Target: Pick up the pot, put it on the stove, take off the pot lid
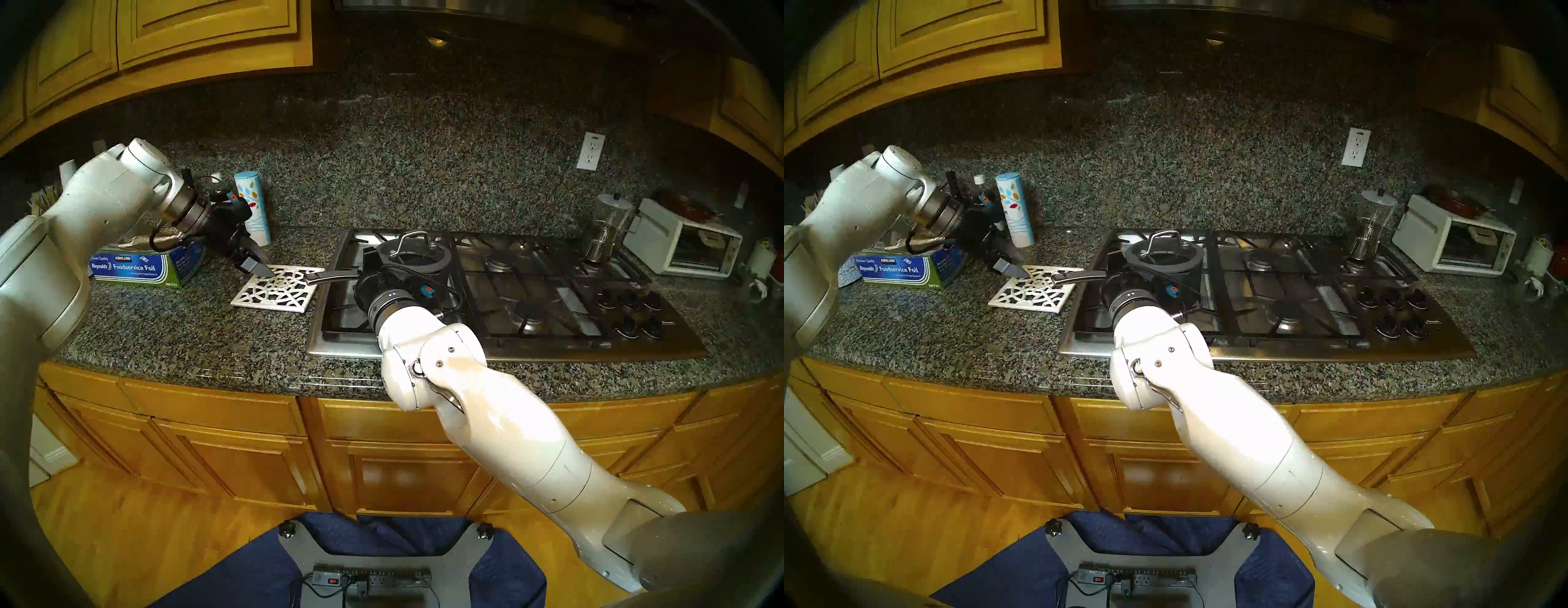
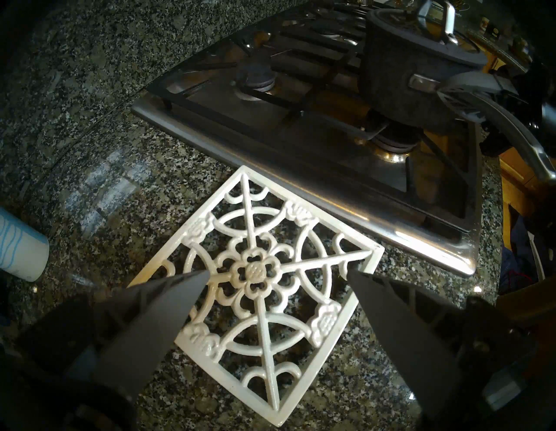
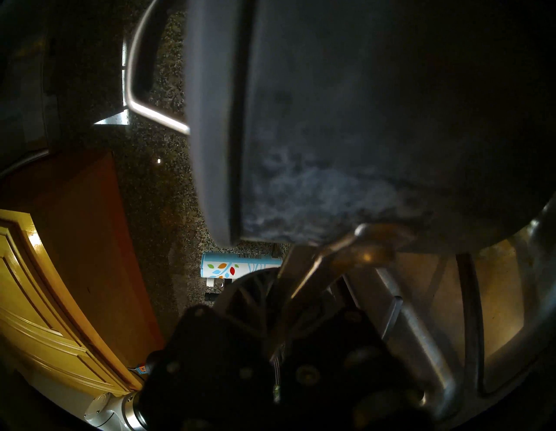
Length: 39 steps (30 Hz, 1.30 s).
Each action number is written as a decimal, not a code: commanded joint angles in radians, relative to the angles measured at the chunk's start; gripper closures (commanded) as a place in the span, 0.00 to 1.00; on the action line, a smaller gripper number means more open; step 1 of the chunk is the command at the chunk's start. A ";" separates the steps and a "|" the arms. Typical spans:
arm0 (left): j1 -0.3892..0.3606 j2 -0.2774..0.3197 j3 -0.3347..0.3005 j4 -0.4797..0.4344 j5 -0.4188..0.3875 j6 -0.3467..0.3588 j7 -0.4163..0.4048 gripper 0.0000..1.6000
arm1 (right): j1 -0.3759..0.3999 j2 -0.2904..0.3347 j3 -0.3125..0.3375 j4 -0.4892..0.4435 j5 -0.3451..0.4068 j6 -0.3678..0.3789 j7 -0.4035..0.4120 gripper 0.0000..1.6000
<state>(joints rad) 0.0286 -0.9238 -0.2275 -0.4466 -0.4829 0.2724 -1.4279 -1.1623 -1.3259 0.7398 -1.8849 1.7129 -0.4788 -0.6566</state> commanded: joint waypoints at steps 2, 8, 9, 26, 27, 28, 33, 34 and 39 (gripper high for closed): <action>-0.045 -0.002 -0.015 0.000 -0.005 -0.002 -0.001 0.00 | 0.070 -0.066 -0.010 -0.027 -0.019 0.012 0.064 1.00; -0.045 -0.002 -0.015 0.001 -0.004 -0.002 -0.001 0.00 | 0.039 -0.063 -0.027 -0.042 -0.030 -0.005 0.072 1.00; -0.045 -0.002 -0.015 0.001 -0.004 -0.002 -0.001 0.00 | 0.035 -0.059 -0.027 -0.045 -0.032 -0.008 0.074 1.00; -0.046 -0.002 -0.015 0.002 -0.004 -0.002 -0.002 0.00 | 0.004 -0.007 -0.015 -0.081 -0.041 -0.037 0.085 1.00; -0.046 -0.002 -0.015 0.002 -0.004 -0.002 -0.002 0.00 | 0.004 -0.005 -0.015 -0.081 -0.040 -0.039 0.086 1.00; -0.046 -0.003 -0.015 0.002 -0.004 -0.002 -0.002 0.00 | 0.003 -0.004 -0.015 -0.081 -0.039 -0.039 0.086 1.00; -0.046 -0.003 -0.015 0.003 -0.004 -0.002 -0.002 0.00 | -0.010 0.002 -0.013 -0.077 -0.027 -0.043 0.110 1.00; -0.046 -0.003 -0.015 0.003 -0.004 -0.003 -0.002 0.00 | -0.012 0.003 -0.014 -0.075 -0.025 -0.043 0.114 1.00; -0.046 -0.004 -0.015 0.004 -0.004 -0.003 -0.003 0.00 | -0.021 0.003 -0.013 -0.063 -0.012 -0.045 0.138 1.00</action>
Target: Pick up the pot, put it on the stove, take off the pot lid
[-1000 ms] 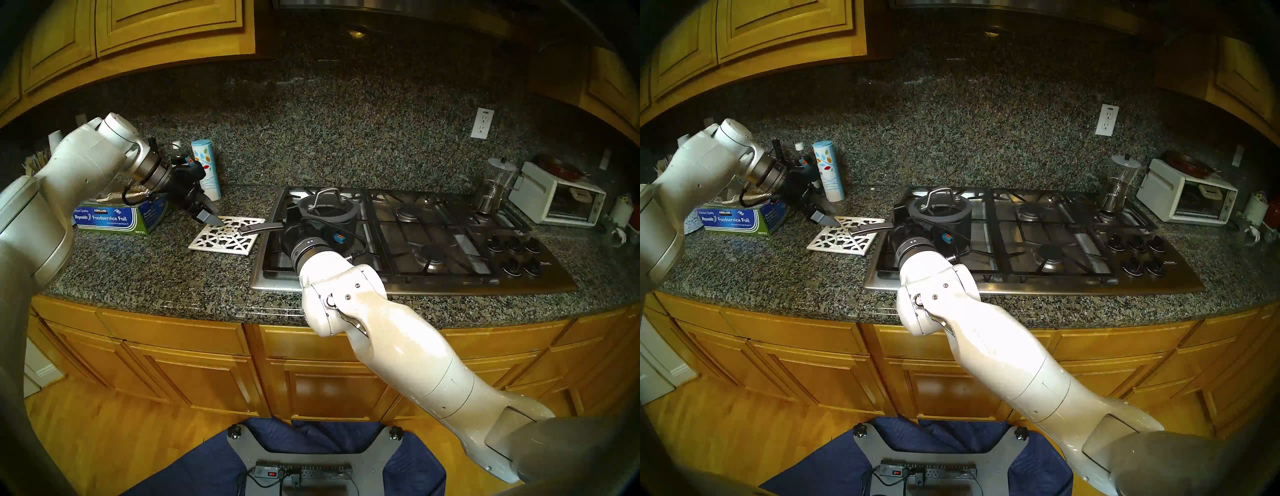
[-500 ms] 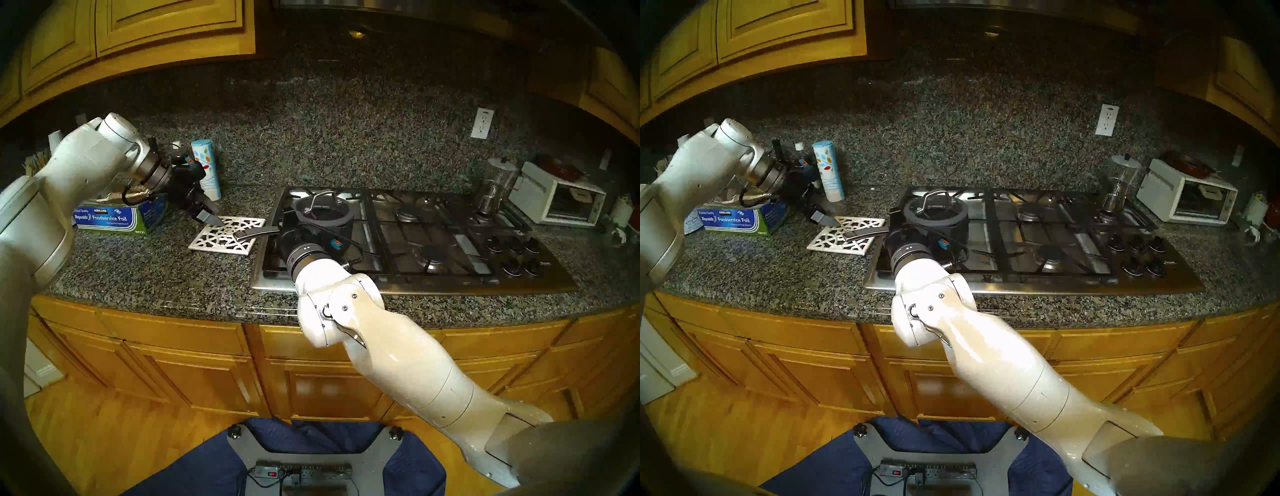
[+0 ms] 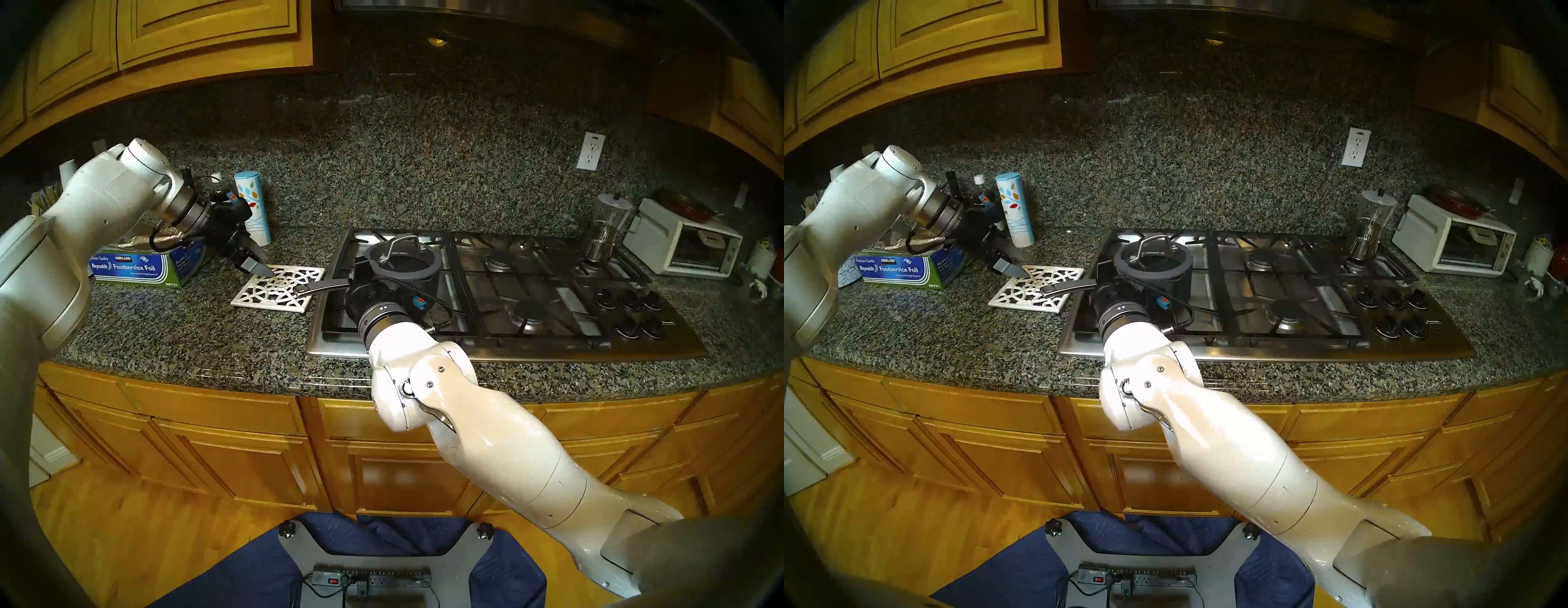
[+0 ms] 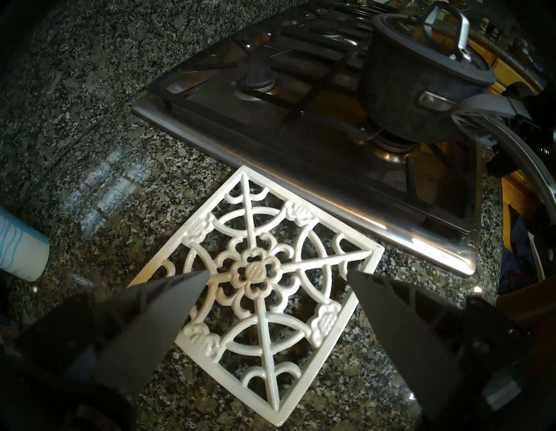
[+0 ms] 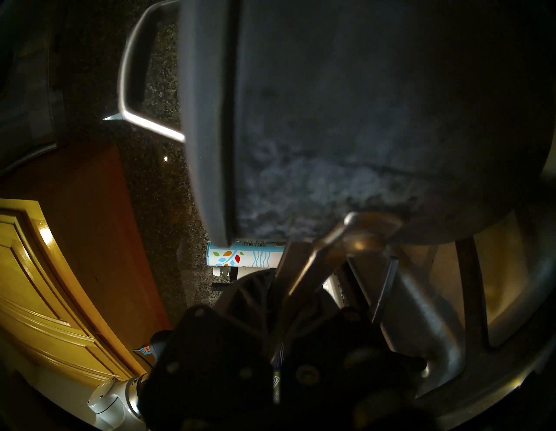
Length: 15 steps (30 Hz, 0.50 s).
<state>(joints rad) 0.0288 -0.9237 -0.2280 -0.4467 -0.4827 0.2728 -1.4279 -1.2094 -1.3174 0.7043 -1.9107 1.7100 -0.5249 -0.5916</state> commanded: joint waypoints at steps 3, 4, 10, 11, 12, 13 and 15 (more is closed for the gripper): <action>-0.047 -0.004 -0.015 0.005 -0.004 -0.004 -0.003 0.00 | 0.023 -0.006 0.022 -0.034 -0.004 0.002 0.082 1.00; -0.047 -0.004 -0.015 0.005 -0.004 -0.004 -0.003 0.00 | 0.021 -0.006 0.021 -0.033 -0.003 0.003 0.085 1.00; -0.047 -0.005 -0.015 0.007 -0.004 -0.005 -0.004 0.00 | 0.014 -0.006 0.021 -0.031 0.009 0.002 0.100 1.00; -0.047 -0.005 -0.015 0.008 -0.004 -0.005 -0.004 0.00 | 0.013 -0.006 0.022 -0.030 0.011 0.002 0.103 1.00; -0.047 -0.006 -0.015 0.008 -0.004 -0.005 -0.004 0.00 | 0.012 -0.007 0.022 -0.030 0.013 0.002 0.105 1.00; -0.047 -0.006 -0.015 0.009 -0.004 -0.005 -0.005 0.00 | 0.011 -0.007 0.021 -0.028 0.014 0.002 0.108 0.92; -0.047 -0.007 -0.014 0.010 -0.003 -0.006 -0.005 0.00 | 0.008 -0.008 0.021 -0.024 0.020 0.003 0.112 0.61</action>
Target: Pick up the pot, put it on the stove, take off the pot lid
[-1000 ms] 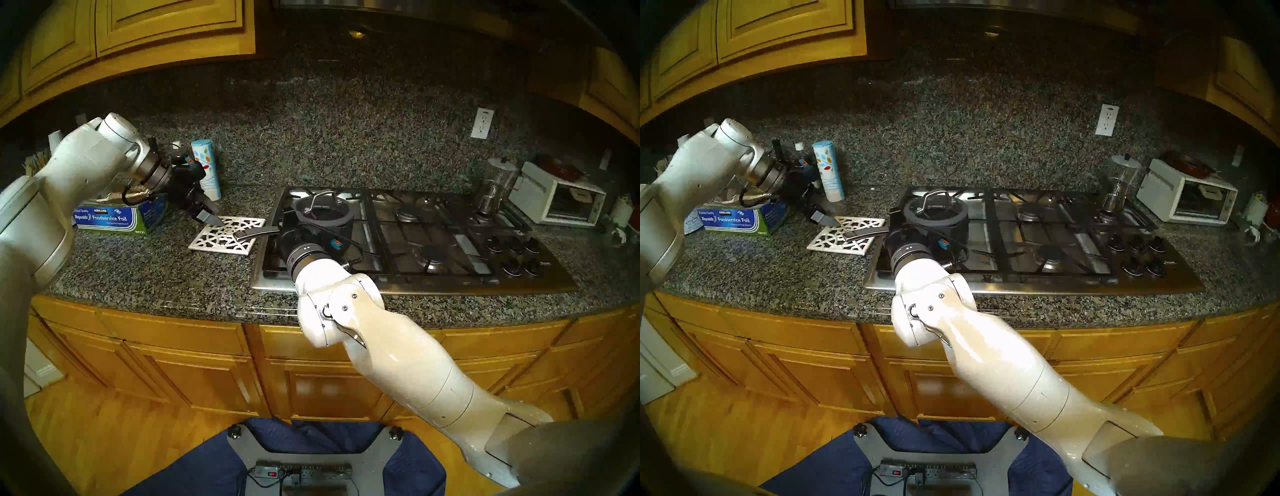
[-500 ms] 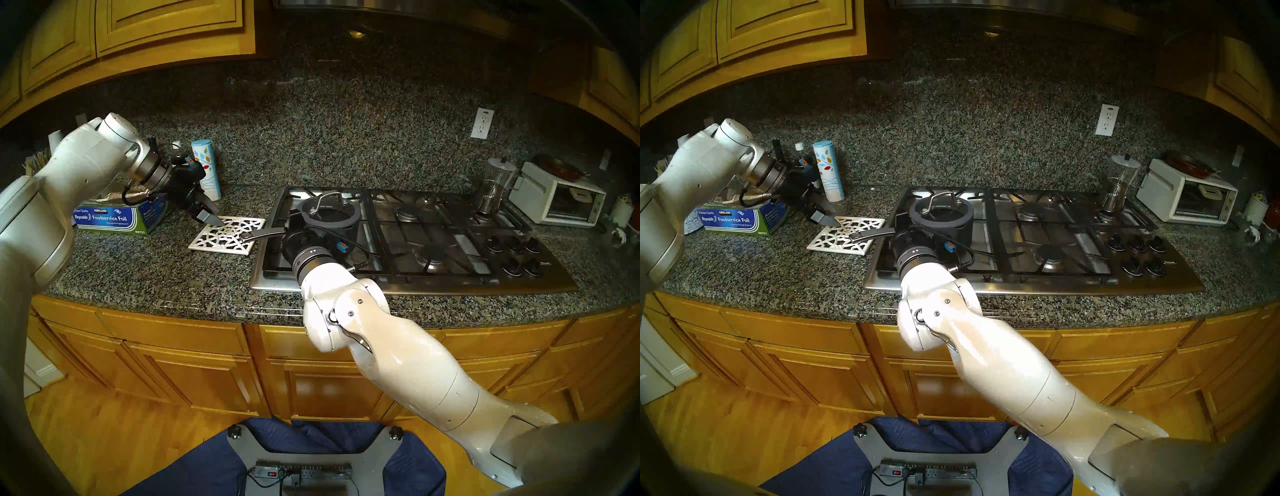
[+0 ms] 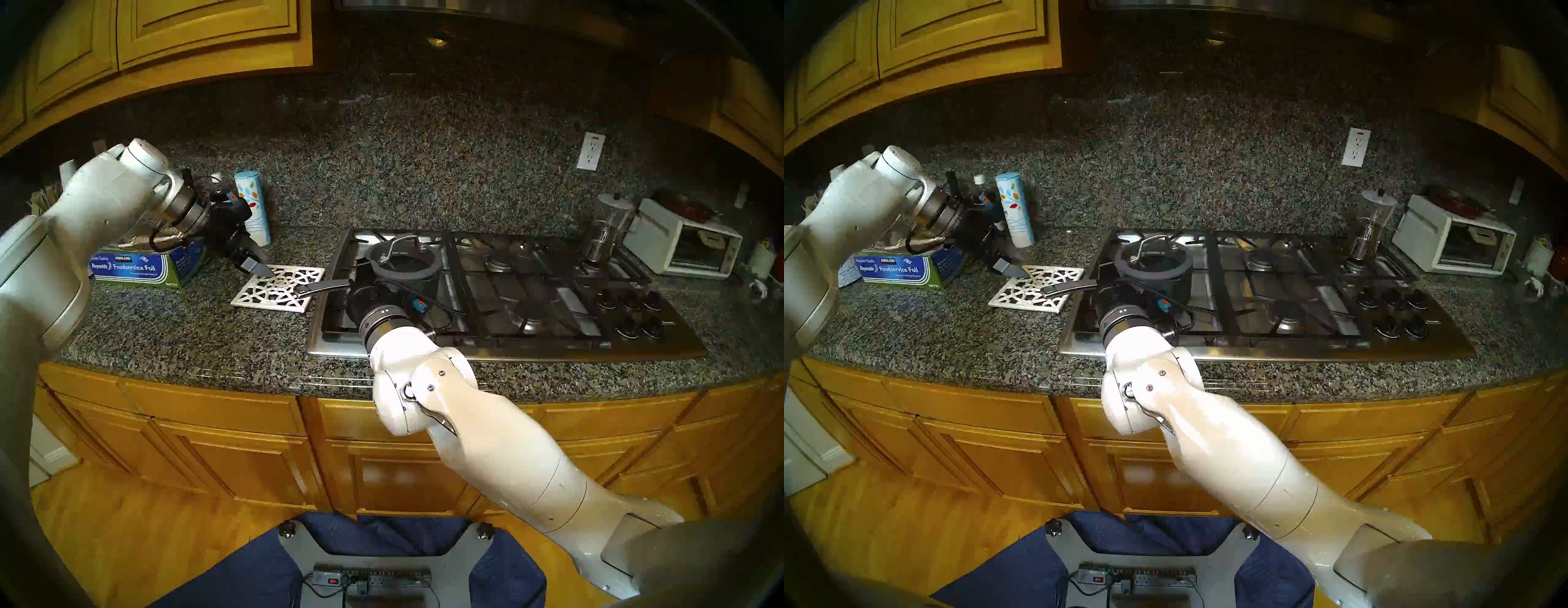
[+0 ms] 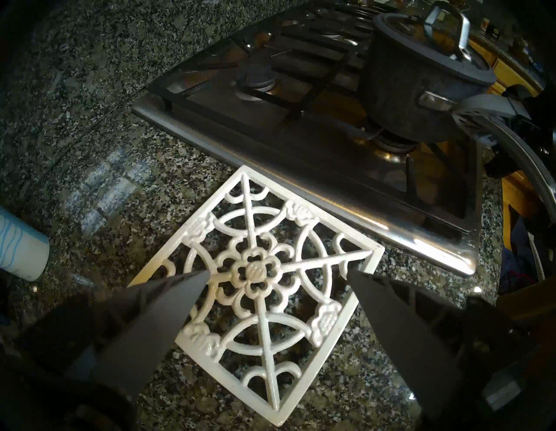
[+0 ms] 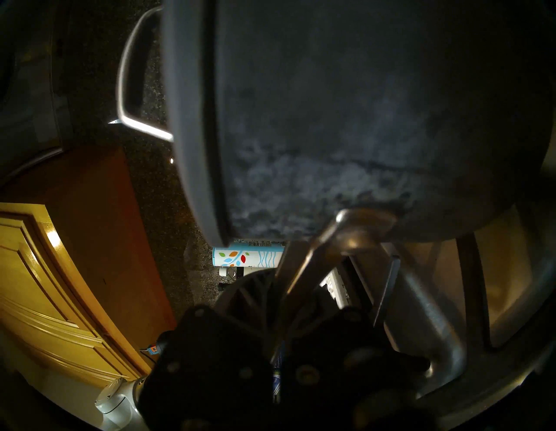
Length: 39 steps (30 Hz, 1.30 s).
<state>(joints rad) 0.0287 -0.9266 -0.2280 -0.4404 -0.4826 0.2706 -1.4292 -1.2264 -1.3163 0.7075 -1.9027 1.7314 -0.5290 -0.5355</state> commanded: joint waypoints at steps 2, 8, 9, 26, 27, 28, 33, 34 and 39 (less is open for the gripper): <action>-0.048 -0.005 -0.014 0.006 -0.003 -0.004 -0.004 0.00 | 0.022 -0.011 0.016 -0.029 0.001 0.008 0.059 0.27; -0.049 -0.008 -0.014 0.012 -0.003 -0.007 -0.007 0.00 | 0.017 -0.017 0.014 -0.023 0.008 0.012 0.069 0.00; -0.049 -0.008 -0.014 0.013 -0.003 -0.007 -0.007 0.00 | 0.016 -0.018 0.013 -0.023 0.008 0.012 0.069 0.00; -0.051 -0.016 -0.014 0.027 -0.001 -0.015 -0.013 0.00 | -0.024 0.006 0.011 -0.108 -0.008 -0.017 0.040 0.00; -0.051 -0.016 -0.014 0.029 -0.001 -0.016 -0.014 0.00 | -0.031 0.014 0.009 -0.129 -0.013 -0.025 0.033 0.00; -0.051 -0.016 -0.014 0.029 -0.001 -0.016 -0.014 0.00 | -0.031 0.014 0.009 -0.129 -0.013 -0.025 0.033 0.00; -0.051 -0.018 -0.014 0.033 0.000 -0.018 -0.015 0.00 | -0.049 0.026 -0.003 -0.170 -0.023 -0.046 0.010 0.00; -0.052 -0.019 -0.013 0.034 0.000 -0.018 -0.016 0.00 | -0.053 0.028 -0.006 -0.175 -0.025 -0.050 0.007 0.00; -0.052 -0.021 -0.013 0.037 0.000 -0.020 -0.017 0.00 | -0.070 0.035 -0.025 -0.206 -0.037 -0.071 -0.015 0.00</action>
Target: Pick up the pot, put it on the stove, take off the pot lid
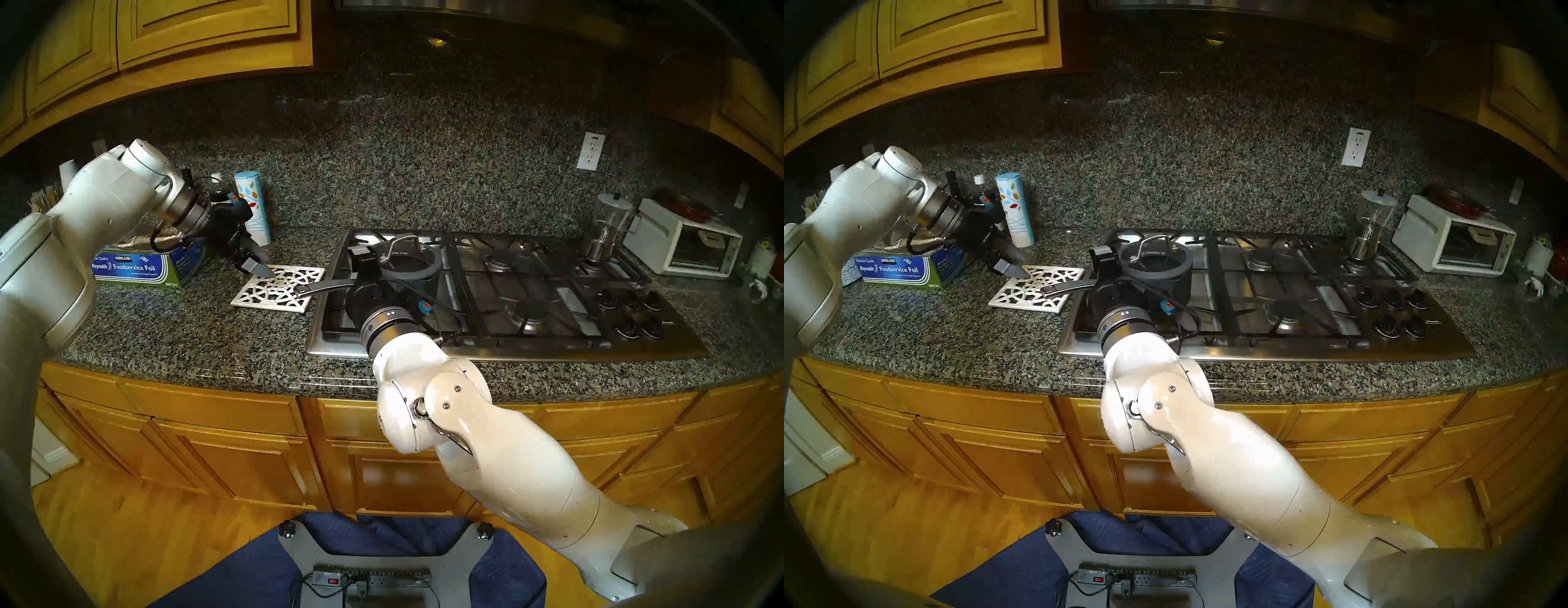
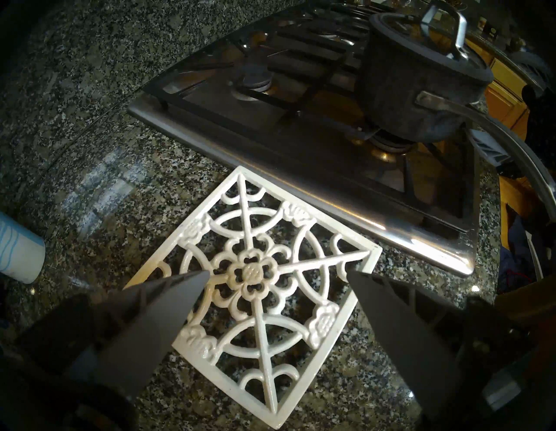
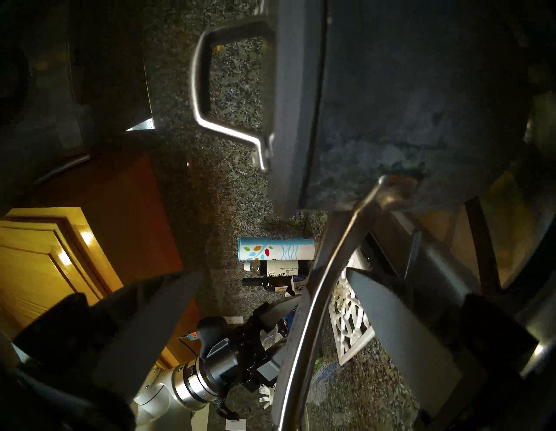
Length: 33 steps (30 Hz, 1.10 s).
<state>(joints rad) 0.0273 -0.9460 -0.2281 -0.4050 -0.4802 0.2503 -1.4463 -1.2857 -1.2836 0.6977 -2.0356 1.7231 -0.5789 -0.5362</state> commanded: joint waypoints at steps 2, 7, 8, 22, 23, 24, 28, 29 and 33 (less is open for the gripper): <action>-0.051 -0.002 -0.013 0.004 -0.002 0.000 -0.001 0.00 | -0.017 0.006 -0.023 -0.088 -0.036 -0.032 -0.023 0.00; -0.051 -0.003 -0.013 0.005 -0.002 -0.001 -0.001 0.00 | -0.032 0.024 -0.034 -0.129 -0.052 -0.055 -0.044 0.00; -0.051 -0.003 -0.013 0.006 -0.002 -0.002 -0.002 0.00 | -0.037 0.030 -0.037 -0.140 -0.058 -0.062 -0.051 0.00; -0.052 -0.007 -0.013 0.013 -0.001 -0.005 -0.004 0.00 | -0.043 0.113 -0.068 -0.271 -0.107 -0.133 -0.160 0.00; -0.052 -0.007 -0.013 0.014 -0.001 -0.005 -0.004 0.00 | -0.043 0.119 -0.070 -0.277 -0.110 -0.139 -0.168 0.00; -0.052 -0.007 -0.013 0.014 -0.001 -0.005 -0.004 0.00 | -0.043 0.119 -0.070 -0.277 -0.110 -0.139 -0.168 0.00; -0.052 -0.008 -0.013 0.016 -0.001 -0.006 -0.005 0.00 | -0.036 0.145 -0.074 -0.300 -0.114 -0.159 -0.189 0.00; -0.052 -0.008 -0.013 0.016 -0.001 -0.006 -0.005 0.00 | -0.034 0.150 -0.075 -0.305 -0.117 -0.163 -0.194 0.00; -0.052 -0.009 -0.013 0.017 0.000 -0.007 -0.006 0.00 | -0.026 0.169 -0.075 -0.327 -0.123 -0.176 -0.214 0.00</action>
<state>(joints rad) 0.0257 -0.9558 -0.2283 -0.3871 -0.4781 0.2411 -1.4536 -1.3467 -1.1473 0.6163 -2.2950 1.6288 -0.7359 -0.7475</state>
